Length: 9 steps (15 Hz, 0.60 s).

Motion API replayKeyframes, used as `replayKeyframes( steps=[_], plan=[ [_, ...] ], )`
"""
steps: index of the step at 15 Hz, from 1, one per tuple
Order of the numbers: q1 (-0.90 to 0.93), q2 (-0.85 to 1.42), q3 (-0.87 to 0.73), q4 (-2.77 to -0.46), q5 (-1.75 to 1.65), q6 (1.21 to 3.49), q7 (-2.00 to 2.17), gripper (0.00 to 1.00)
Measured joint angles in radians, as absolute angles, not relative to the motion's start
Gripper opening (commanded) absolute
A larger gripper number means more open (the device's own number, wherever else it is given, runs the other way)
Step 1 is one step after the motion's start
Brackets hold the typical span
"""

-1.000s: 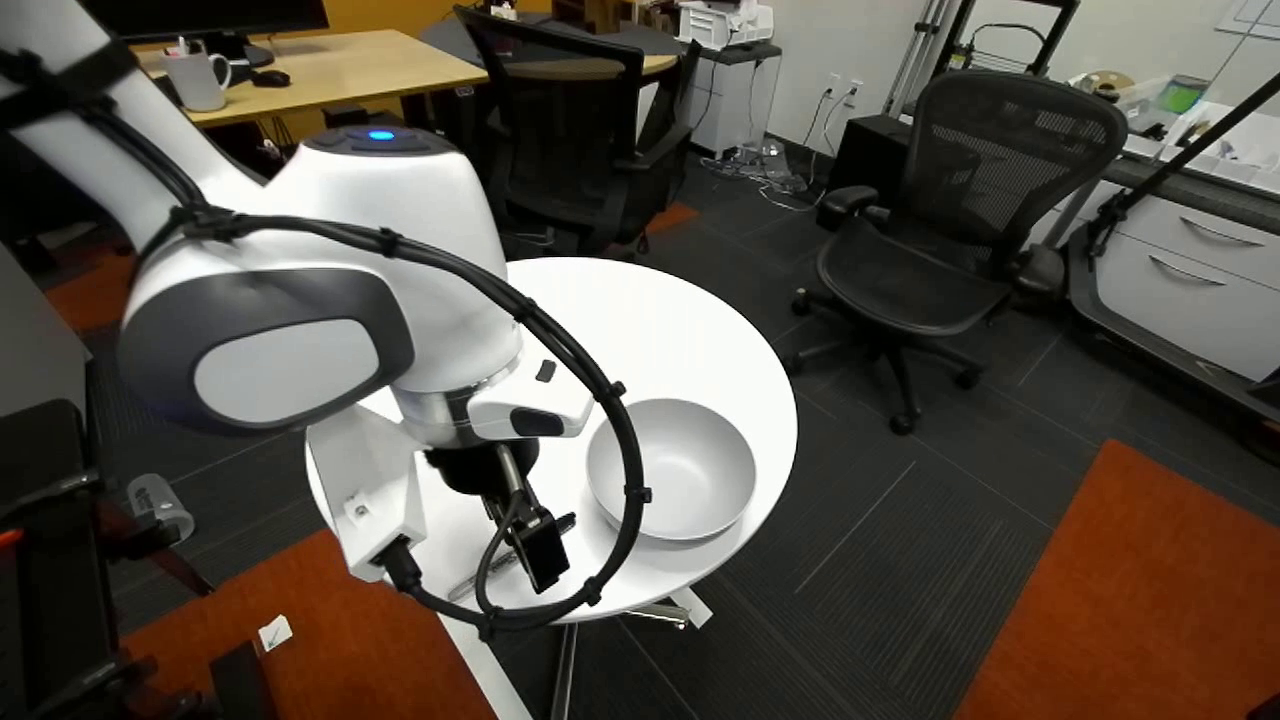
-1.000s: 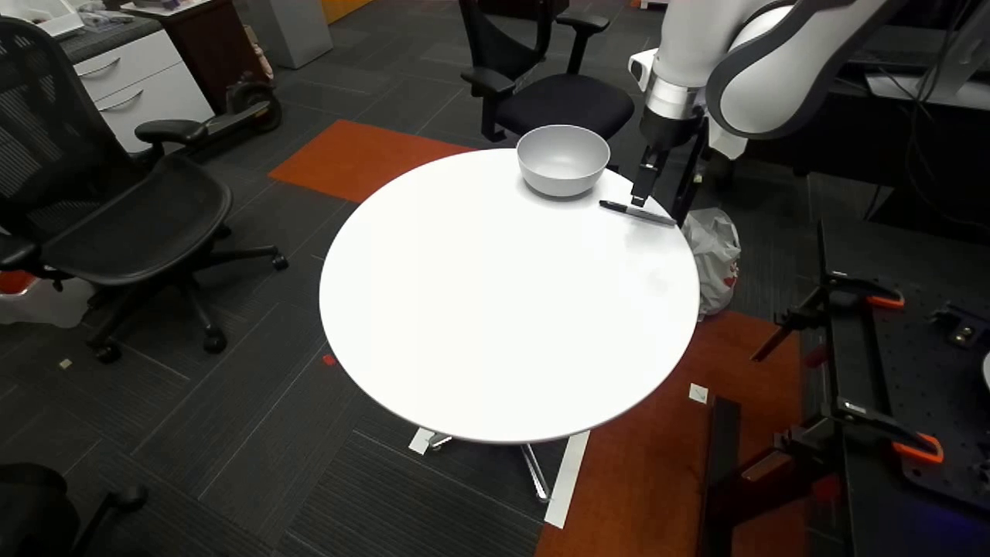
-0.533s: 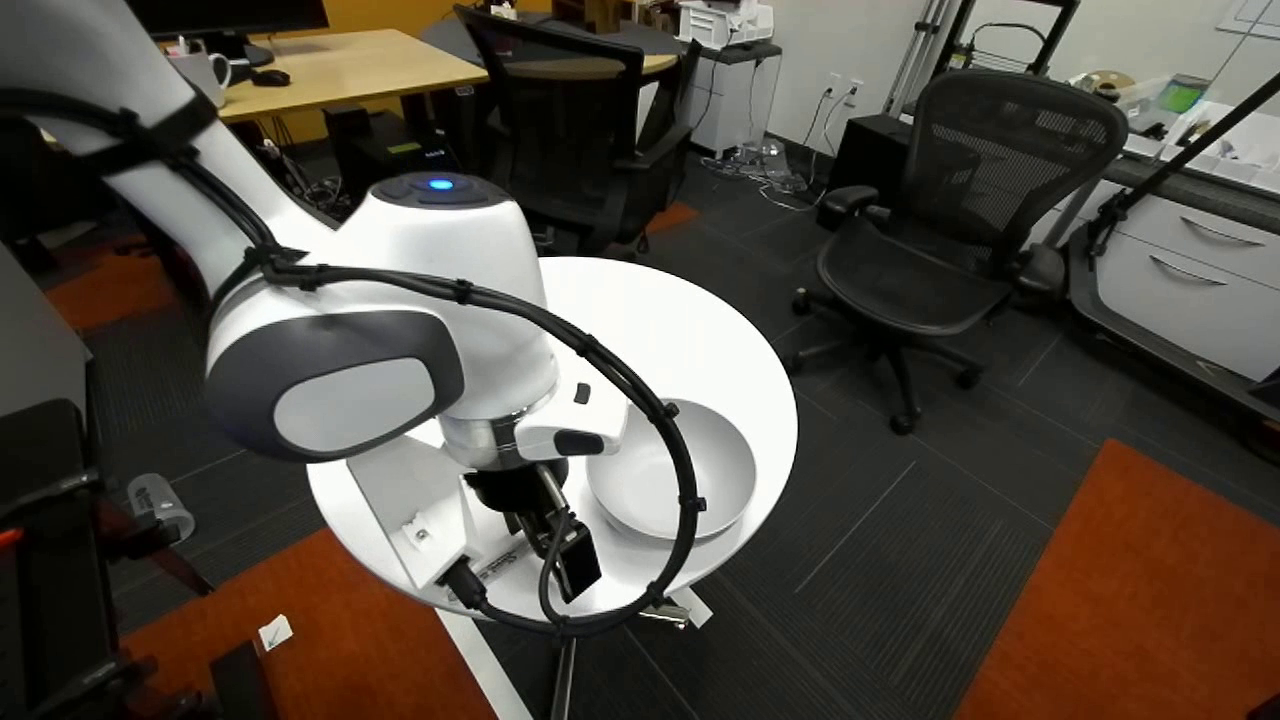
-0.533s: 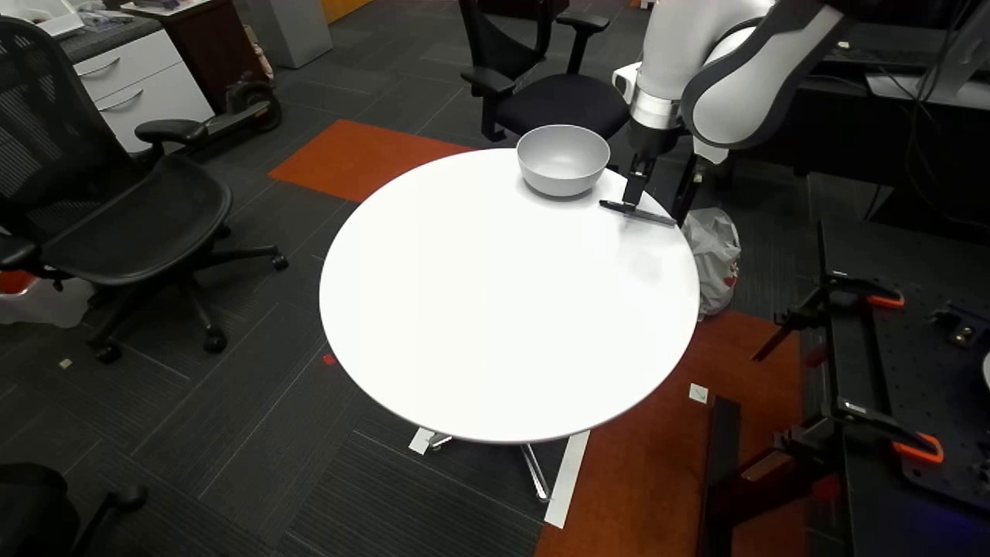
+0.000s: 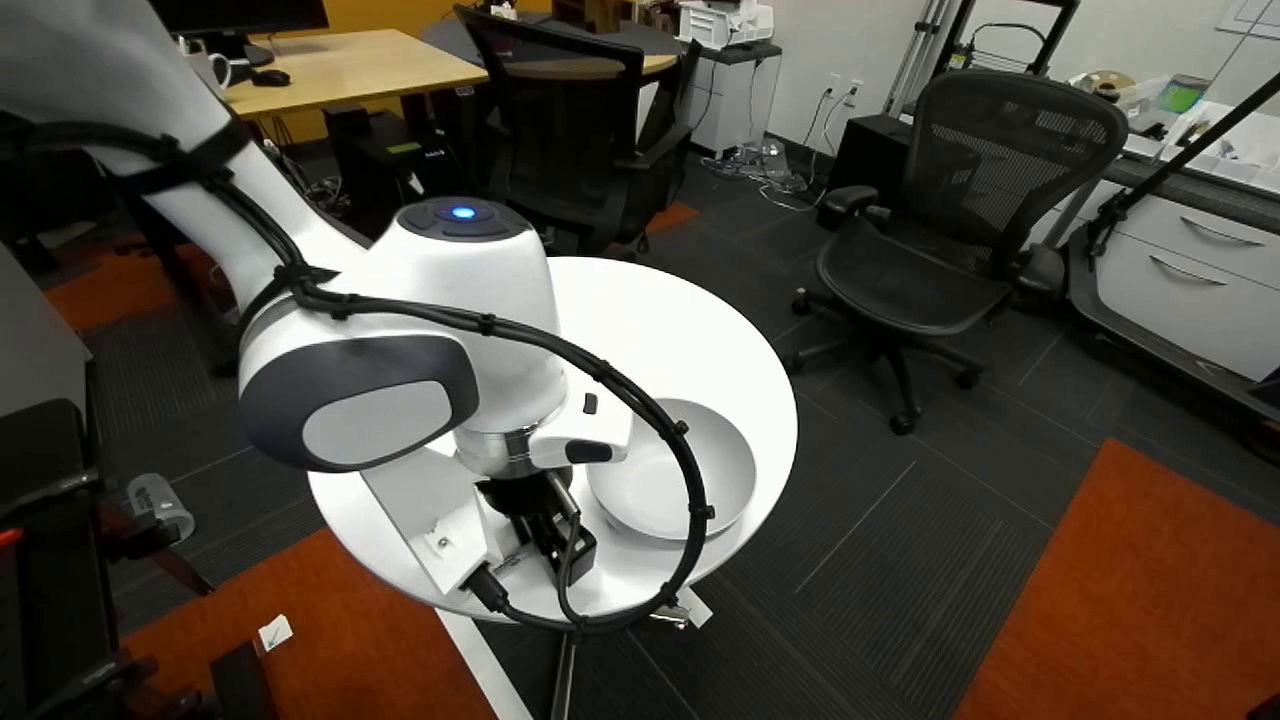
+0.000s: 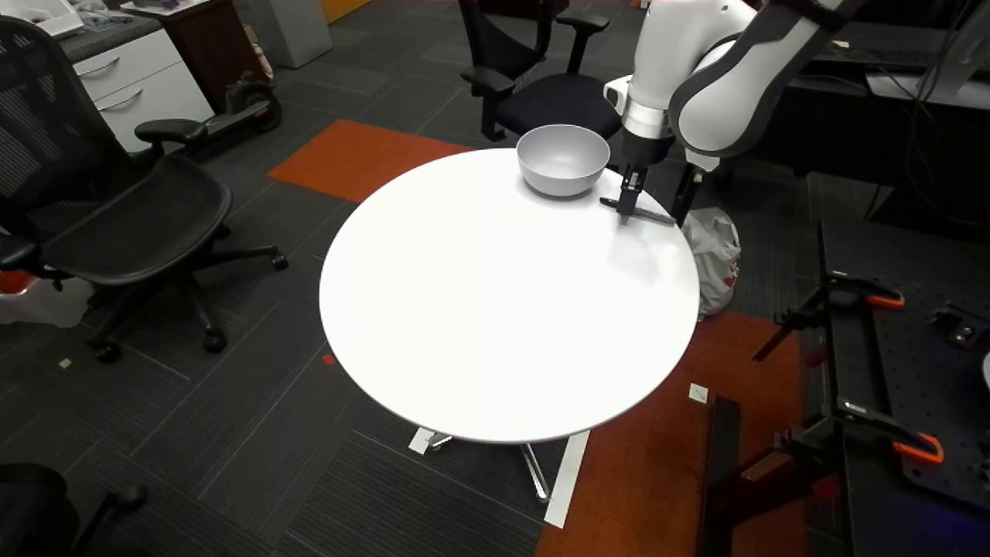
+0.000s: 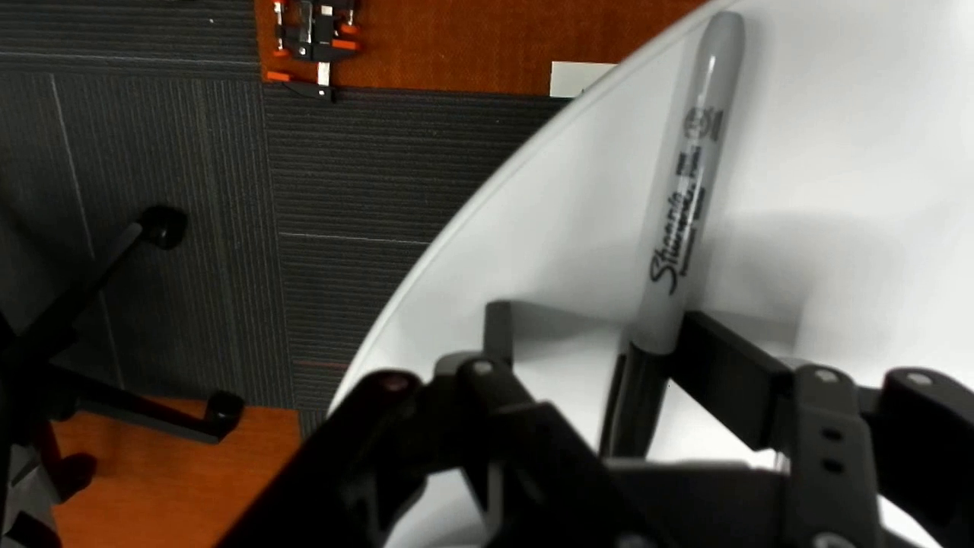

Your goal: Put the pen in the bowl

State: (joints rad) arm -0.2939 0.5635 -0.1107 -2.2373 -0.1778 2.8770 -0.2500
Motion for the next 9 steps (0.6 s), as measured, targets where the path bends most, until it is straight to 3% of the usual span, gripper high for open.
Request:
replayKeyframes(
  steps=[4, 9],
  plan=[
    [-0.300, 0.561, -0.111, -2.228, -0.178, 2.877, -0.250, 0.00],
    [-0.291, 0.553, -0.111, -2.228, -0.177, 2.872, -0.250, 0.04]
  ],
)
